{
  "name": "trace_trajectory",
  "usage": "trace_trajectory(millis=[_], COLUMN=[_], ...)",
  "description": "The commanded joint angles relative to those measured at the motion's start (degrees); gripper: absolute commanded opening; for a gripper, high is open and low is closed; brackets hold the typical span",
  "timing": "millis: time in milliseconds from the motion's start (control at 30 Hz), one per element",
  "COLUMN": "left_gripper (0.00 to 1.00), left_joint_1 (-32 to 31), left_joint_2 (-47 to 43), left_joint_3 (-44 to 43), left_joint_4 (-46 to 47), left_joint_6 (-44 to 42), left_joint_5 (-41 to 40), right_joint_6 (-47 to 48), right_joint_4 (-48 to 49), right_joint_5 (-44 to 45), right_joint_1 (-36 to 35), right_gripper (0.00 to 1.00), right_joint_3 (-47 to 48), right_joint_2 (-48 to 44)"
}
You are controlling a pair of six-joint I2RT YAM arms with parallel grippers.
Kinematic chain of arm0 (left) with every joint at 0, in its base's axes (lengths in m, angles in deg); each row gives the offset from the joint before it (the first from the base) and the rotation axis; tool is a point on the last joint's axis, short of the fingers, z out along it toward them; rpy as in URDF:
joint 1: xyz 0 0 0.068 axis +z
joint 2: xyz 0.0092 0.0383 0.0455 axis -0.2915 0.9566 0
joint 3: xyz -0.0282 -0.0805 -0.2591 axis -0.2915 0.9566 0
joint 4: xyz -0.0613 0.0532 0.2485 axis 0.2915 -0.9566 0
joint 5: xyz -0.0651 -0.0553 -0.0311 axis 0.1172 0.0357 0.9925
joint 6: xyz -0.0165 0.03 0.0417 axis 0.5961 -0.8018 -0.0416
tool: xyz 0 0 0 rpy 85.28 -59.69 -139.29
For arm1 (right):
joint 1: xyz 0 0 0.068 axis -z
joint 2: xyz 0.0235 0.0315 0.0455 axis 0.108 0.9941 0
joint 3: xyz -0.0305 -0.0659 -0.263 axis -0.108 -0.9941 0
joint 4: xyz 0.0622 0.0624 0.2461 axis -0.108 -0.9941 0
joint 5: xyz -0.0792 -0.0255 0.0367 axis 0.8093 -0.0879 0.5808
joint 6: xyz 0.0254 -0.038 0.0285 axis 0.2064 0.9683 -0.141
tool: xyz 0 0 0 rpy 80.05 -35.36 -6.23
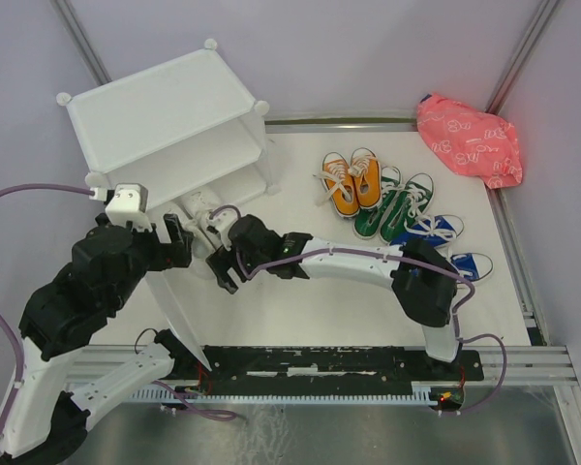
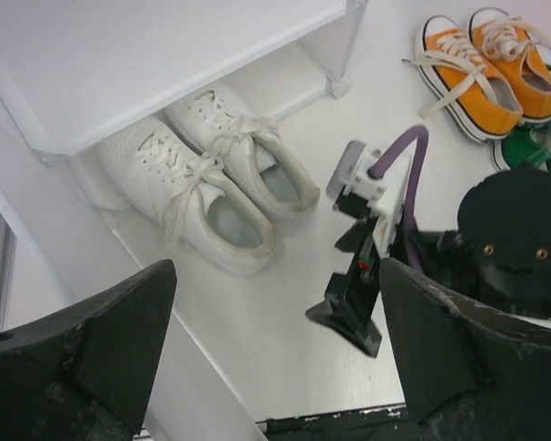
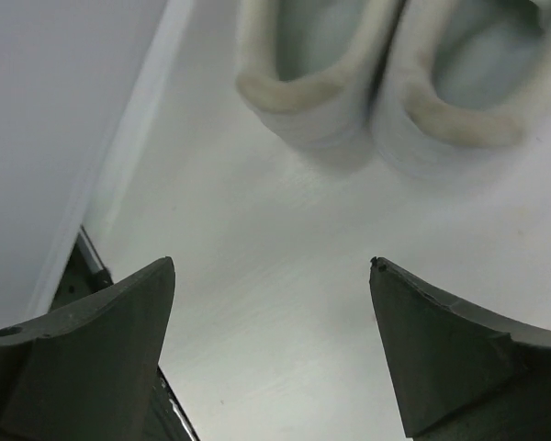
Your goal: Place and organize the shoes in the shoe cabinet
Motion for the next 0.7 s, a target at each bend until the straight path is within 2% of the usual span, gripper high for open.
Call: trace_trajectory(millis=[0, 100, 233, 500, 567, 667], left_gripper=[0.97, 0.97, 0.97, 0.96, 0.96, 0.96], left_joint_1=[0.11, 0.14, 0.16, 0.11, 0.14, 0.11], left_joint_2=[-1.75, -1.80, -1.66, -2.97, -2.83, -2.34], left_joint_3=[0.95, 1.82, 2.88, 3.30, 3.50, 3.43], left_joint_4=[6.51, 6.66, 6.73, 6.62, 6.56, 6.68], left_joint_6=[1.68, 1.54, 1.50, 1.26, 1.36, 1.44], left_joint_5=[-4.16, -4.38, -4.00, -3.66, -3.34, -3.23], right_joint_6=[-1.59, -1.22, -1.96, -2.36, -1.60, -0.97], right_joint_4=[15.03, 19.84, 20.19, 23.94, 24.24, 24.46], right_joint_5=[-4.18, -2.86, -1.58, 1.72, 1.88, 1.71], right_joint_1=[-1.06, -1.04, -1.06, -1.07, -1.13, -1.14], right_gripper=[0.93, 0.93, 0.93, 0.92, 0.87, 0.66], right_joint_3=[1.55, 4.22, 10.12, 13.50, 14.40, 15.81], right_joint_2=[3.47, 7.77, 13.64, 18.76, 19.56, 20.56])
